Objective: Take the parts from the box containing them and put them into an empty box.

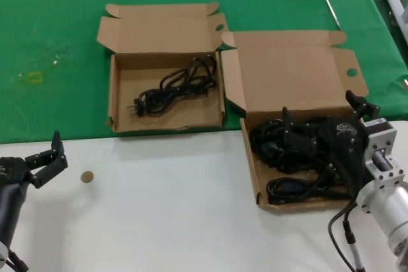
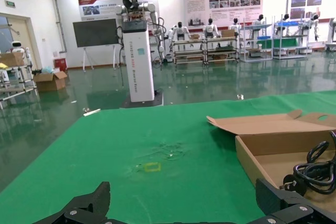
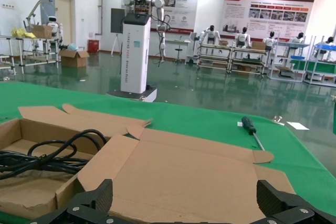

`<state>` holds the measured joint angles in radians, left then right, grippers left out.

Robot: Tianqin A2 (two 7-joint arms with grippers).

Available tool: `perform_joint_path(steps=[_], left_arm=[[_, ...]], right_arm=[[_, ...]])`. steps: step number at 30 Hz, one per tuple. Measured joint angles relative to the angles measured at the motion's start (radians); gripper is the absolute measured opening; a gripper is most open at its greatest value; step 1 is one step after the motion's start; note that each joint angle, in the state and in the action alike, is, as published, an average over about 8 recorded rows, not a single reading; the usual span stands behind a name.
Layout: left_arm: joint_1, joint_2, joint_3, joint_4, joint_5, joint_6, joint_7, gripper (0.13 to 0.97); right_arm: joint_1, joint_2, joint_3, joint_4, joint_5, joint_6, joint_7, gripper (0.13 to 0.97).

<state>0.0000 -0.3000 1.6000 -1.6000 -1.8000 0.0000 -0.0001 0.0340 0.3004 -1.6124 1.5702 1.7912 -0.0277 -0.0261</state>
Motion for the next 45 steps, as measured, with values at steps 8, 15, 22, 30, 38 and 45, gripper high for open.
perform_joint_path(steps=[8, 15, 22, 30, 38, 45], left_arm=[[0.0, 0.0, 0.0, 0.0, 0.0, 0.0, 0.0, 0.966], [0.0, 0.0, 0.0, 0.0, 0.0, 0.0, 0.0, 0.966], [0.0, 0.0, 0.0, 0.0, 0.0, 0.0, 0.0, 0.966], [0.0, 0.0, 0.0, 0.0, 0.0, 0.0, 0.0, 0.966], [0.0, 0.0, 0.0, 0.0, 0.0, 0.0, 0.0, 0.966], [0.0, 0.0, 0.0, 0.0, 0.0, 0.0, 0.0, 0.966]], right_arm=[[0.0, 0.0, 0.0, 0.0, 0.0, 0.0, 0.0, 0.966], [0.0, 0.0, 0.0, 0.0, 0.0, 0.0, 0.0, 0.966], [0.0, 0.0, 0.0, 0.0, 0.0, 0.0, 0.0, 0.966], [0.0, 0.0, 0.0, 0.0, 0.0, 0.0, 0.0, 0.966], [0.0, 0.0, 0.0, 0.0, 0.0, 0.0, 0.0, 0.966], [0.0, 0.0, 0.0, 0.0, 0.0, 0.0, 0.0, 0.966]])
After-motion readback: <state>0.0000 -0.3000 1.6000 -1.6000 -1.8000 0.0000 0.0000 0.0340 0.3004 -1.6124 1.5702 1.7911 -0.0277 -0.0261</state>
